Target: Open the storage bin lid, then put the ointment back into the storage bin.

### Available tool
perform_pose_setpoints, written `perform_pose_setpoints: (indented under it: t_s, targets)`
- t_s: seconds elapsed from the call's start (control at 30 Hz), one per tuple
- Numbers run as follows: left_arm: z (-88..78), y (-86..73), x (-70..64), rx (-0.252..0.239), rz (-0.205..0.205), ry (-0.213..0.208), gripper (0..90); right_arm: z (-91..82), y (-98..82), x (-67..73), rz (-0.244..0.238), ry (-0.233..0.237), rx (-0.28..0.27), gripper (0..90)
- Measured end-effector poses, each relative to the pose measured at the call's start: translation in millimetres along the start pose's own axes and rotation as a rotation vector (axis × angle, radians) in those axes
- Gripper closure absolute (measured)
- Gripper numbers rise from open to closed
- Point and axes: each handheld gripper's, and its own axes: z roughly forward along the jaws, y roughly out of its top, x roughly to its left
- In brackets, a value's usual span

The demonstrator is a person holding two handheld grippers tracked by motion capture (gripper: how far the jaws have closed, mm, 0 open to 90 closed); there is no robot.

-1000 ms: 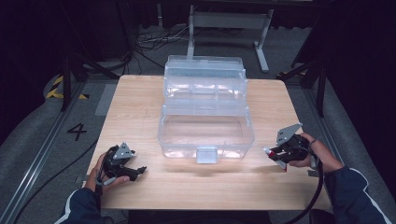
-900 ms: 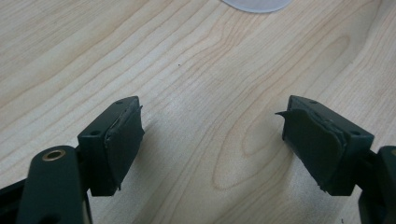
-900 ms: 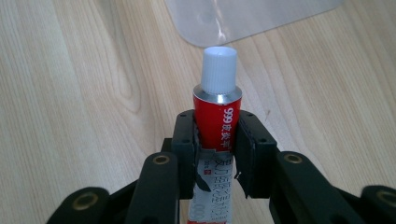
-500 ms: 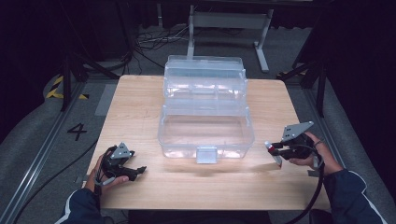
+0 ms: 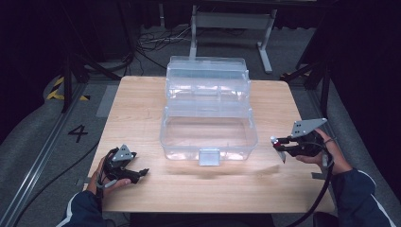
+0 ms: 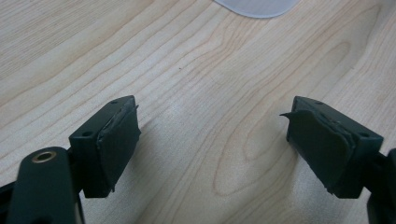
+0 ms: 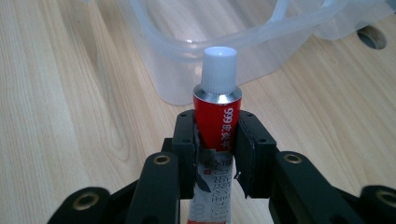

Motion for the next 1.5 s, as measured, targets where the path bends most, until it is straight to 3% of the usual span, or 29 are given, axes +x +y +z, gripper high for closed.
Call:
perform_pose_setpoints:
  t_s: [0.3,0.53,1.2,1.5]
  targets:
    - [0.3,0.1,0.2,0.000,-0.004,0.002,16.4,-13.7,11.6,-6.3,-0.003,-0.030,-0.046,71.4]
    - [0.5,0.2,0.5,0.002,-0.009,0.009,15.1,-13.8,17.7,-10.3,0.011,-0.037,-0.061,71.3]
    - [0.6,0.2,0.5,0.003,-0.010,0.010,14.8,-26.3,41.8,-14.0,-0.016,-0.072,-0.132,71.3]
    - [0.3,-0.1,0.1,0.003,-0.014,0.015,14.8,-31.0,60.6,-15.8,-0.053,-0.102,-0.155,71.3]
